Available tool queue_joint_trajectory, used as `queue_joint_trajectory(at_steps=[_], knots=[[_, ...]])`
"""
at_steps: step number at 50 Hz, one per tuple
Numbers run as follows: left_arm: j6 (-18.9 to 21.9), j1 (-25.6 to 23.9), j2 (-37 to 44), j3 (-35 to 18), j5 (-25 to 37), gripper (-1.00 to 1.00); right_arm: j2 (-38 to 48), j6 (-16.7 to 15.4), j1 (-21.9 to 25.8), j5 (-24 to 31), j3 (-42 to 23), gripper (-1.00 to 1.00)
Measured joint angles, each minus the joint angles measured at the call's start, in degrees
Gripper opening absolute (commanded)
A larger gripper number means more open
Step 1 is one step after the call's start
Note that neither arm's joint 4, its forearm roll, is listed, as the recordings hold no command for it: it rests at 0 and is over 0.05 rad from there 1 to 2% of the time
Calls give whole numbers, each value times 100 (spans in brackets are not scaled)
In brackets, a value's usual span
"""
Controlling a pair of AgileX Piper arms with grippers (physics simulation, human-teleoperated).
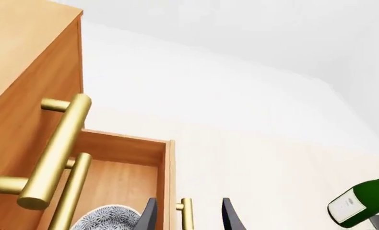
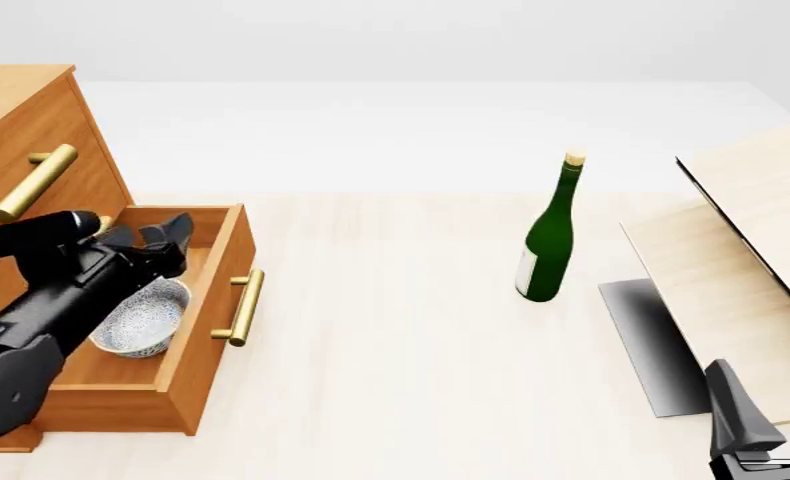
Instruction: Put the bowl in the bottom drawer of the cabinet.
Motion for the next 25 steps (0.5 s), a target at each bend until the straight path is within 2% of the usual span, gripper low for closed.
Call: queue_joint_trajectory(at_steps=[14,25], knots=[[250,-194,-568,259,-220,100,0,-3,0,0,0,100],[672,-506,-996,227,-239,100,0,-3,0,0,0,100]])
